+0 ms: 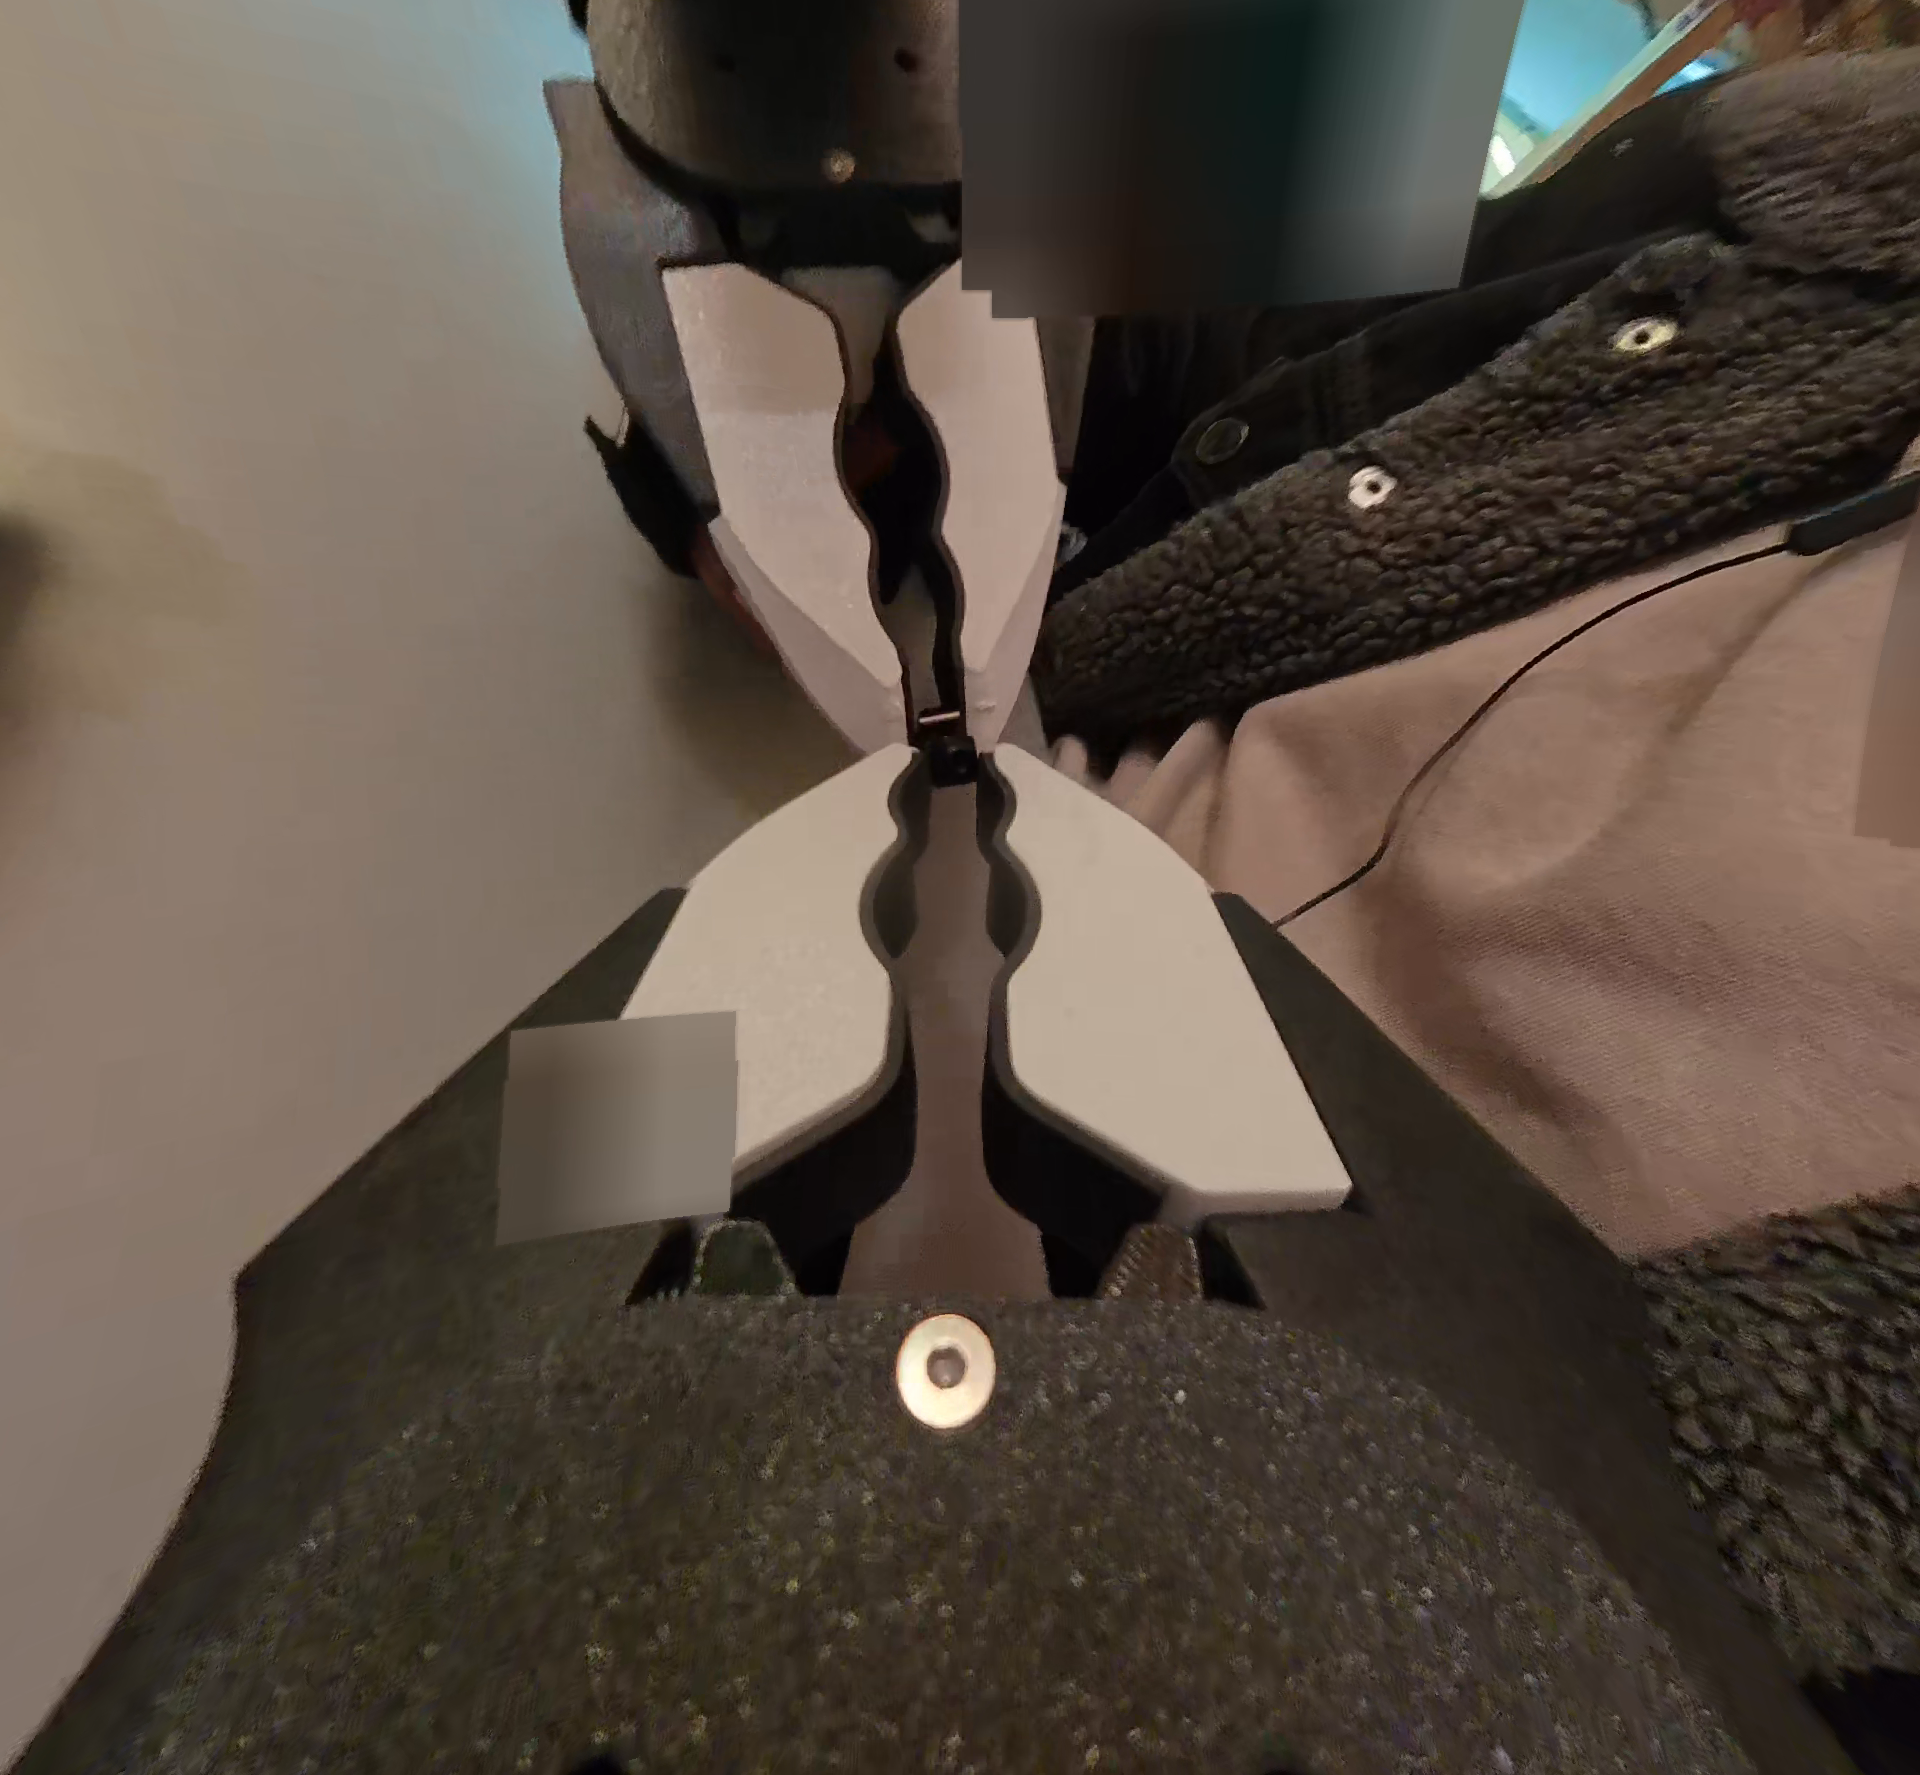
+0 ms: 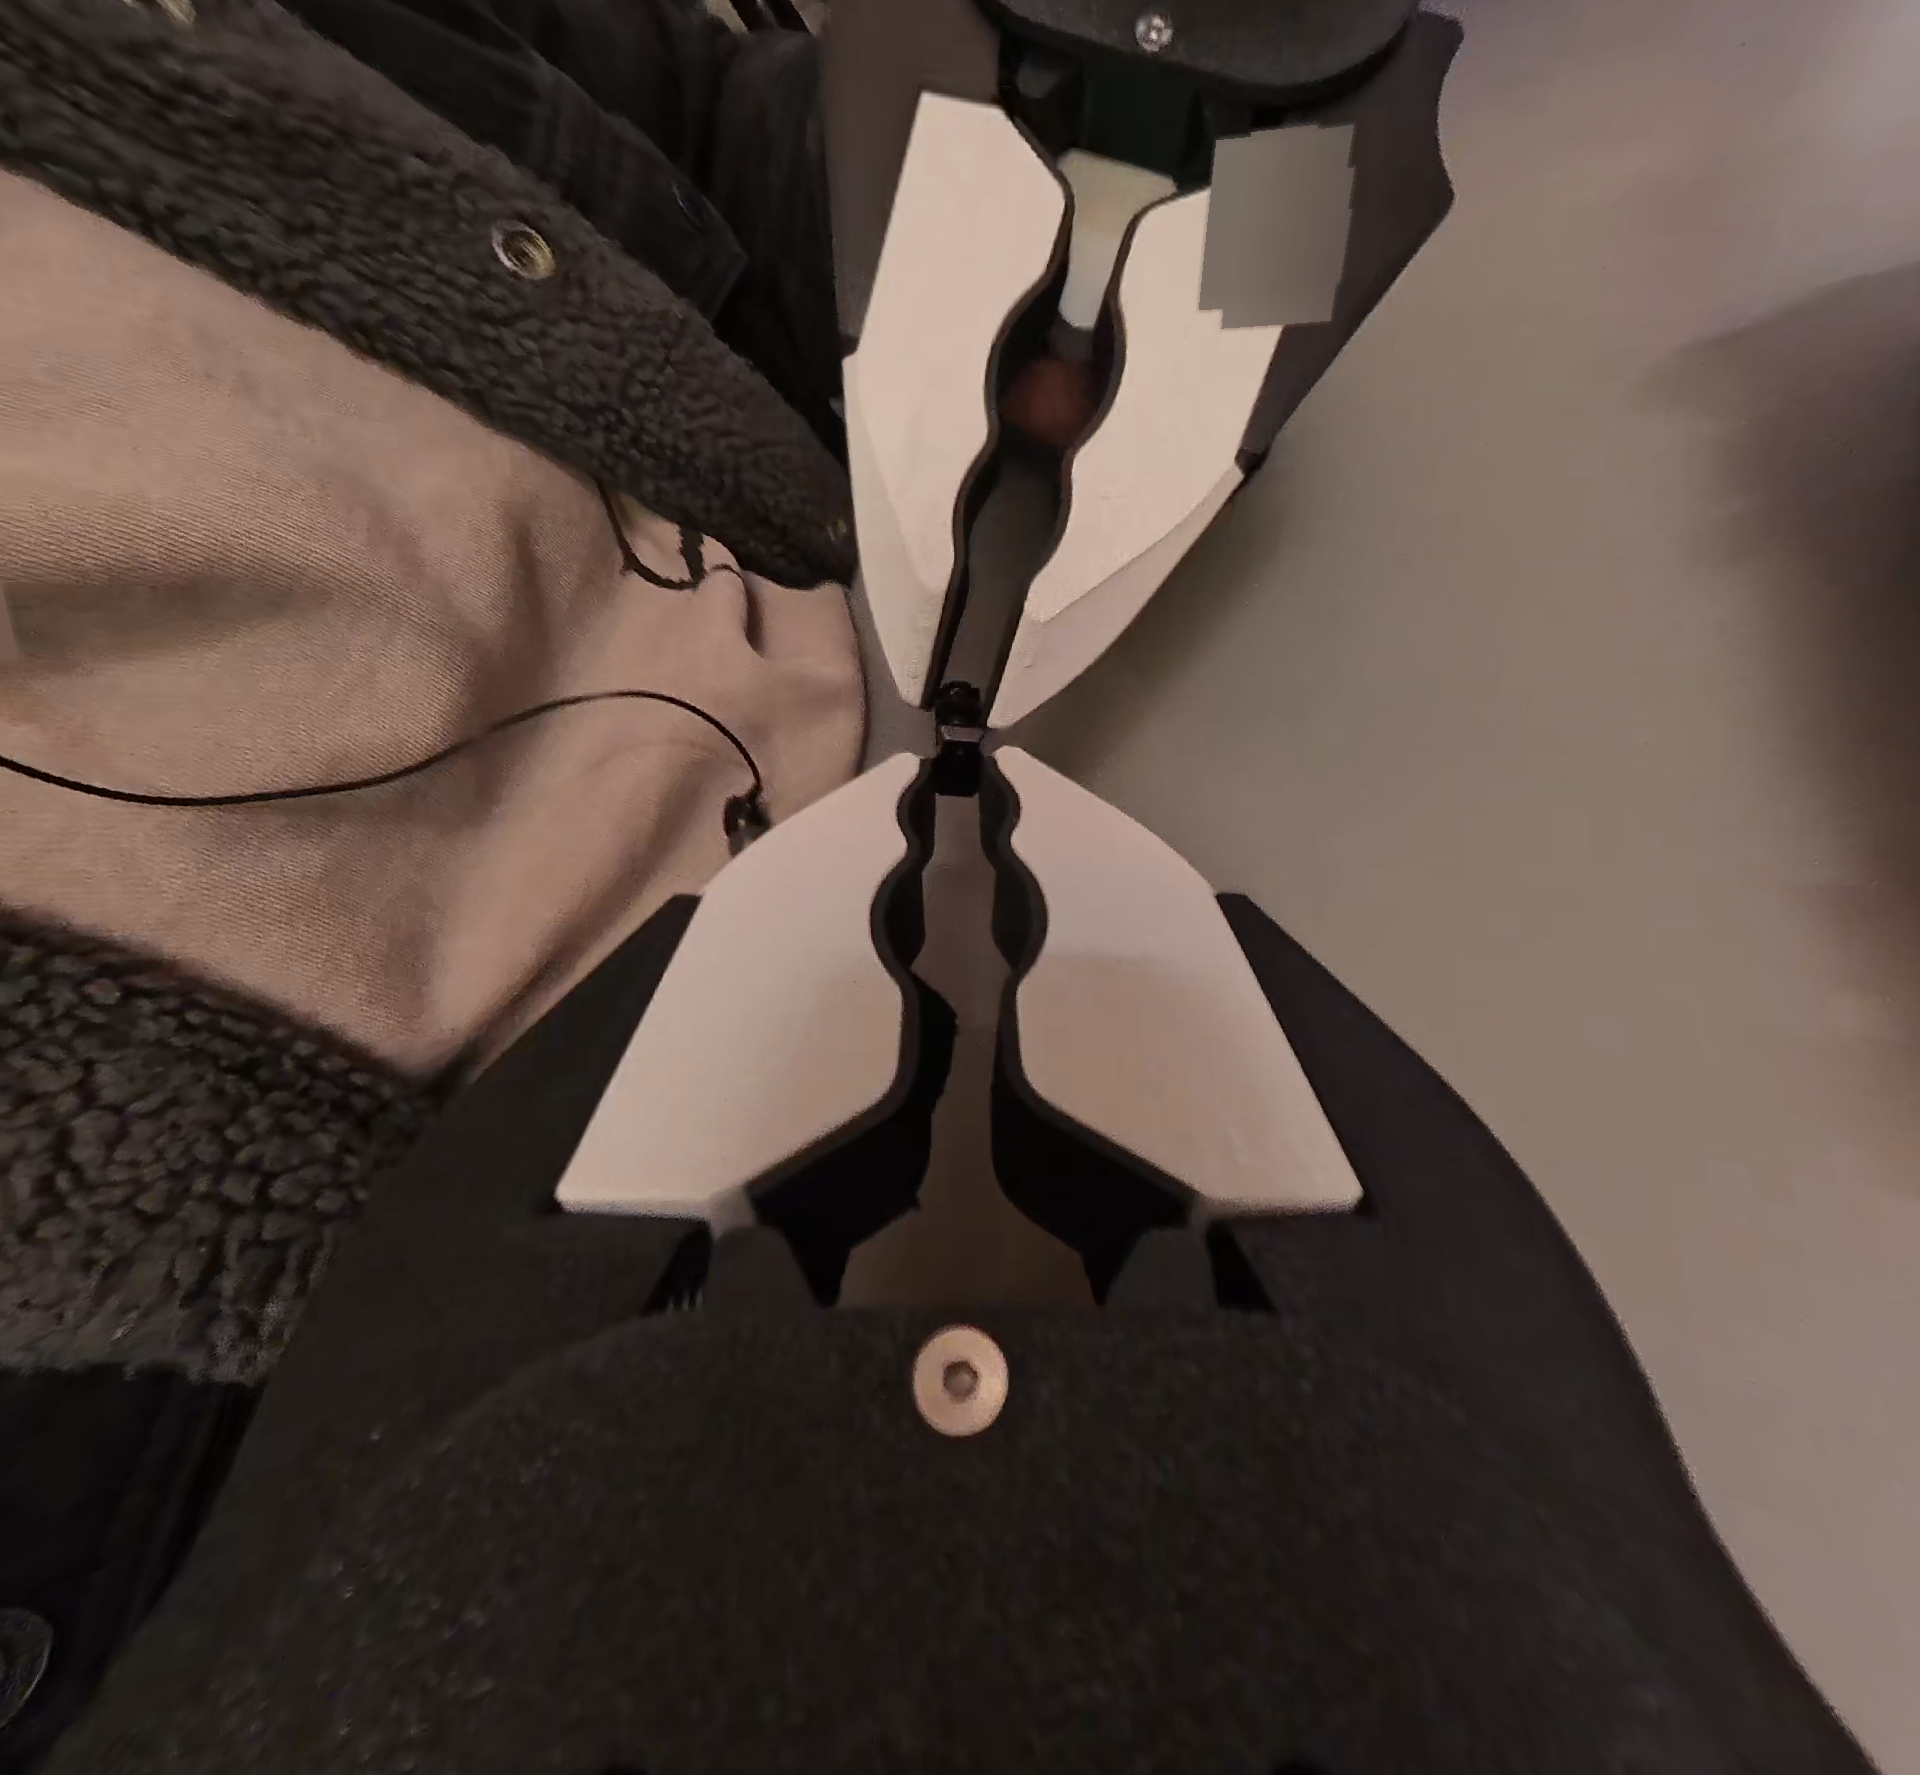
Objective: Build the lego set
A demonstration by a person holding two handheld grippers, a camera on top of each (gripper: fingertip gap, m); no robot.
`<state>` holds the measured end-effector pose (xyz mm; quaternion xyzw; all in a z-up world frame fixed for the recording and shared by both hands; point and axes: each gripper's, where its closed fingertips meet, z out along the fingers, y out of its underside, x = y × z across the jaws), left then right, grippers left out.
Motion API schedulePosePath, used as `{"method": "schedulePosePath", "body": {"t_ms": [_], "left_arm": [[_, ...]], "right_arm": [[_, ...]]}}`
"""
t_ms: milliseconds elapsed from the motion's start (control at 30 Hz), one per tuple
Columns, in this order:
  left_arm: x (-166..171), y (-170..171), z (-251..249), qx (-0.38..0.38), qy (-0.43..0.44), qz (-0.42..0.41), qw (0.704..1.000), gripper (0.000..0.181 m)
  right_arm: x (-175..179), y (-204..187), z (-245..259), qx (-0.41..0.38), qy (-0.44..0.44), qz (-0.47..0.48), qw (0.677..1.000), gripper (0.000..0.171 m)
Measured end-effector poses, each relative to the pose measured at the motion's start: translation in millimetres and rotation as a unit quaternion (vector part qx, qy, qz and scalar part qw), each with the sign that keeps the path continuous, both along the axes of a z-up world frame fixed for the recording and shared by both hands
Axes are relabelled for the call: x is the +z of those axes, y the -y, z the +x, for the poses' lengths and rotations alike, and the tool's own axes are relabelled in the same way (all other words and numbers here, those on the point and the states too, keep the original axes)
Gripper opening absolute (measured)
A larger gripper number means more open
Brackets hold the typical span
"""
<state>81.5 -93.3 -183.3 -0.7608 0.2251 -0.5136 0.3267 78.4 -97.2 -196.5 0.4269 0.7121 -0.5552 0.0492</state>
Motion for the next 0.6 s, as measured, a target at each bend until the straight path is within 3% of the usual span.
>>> {"method": "schedulePosePath", "body": {"t_ms": [267, 600], "left_arm": [[-44.8, -2.8, -1.7, 0.021, -0.077, -0.097, 0.992, 0.008], [-45.0, -4.9, -4.1, 0.03, -0.078, -0.103, 0.991, 0.008]], "right_arm": [[-37.3, -9.2, 4.3, 0.048, 0.089, 0.123, 0.987, 0.008], [-45.6, -16.8, 3.2, 0.083, 0.112, 0.182, 0.973, 0.017]]}}
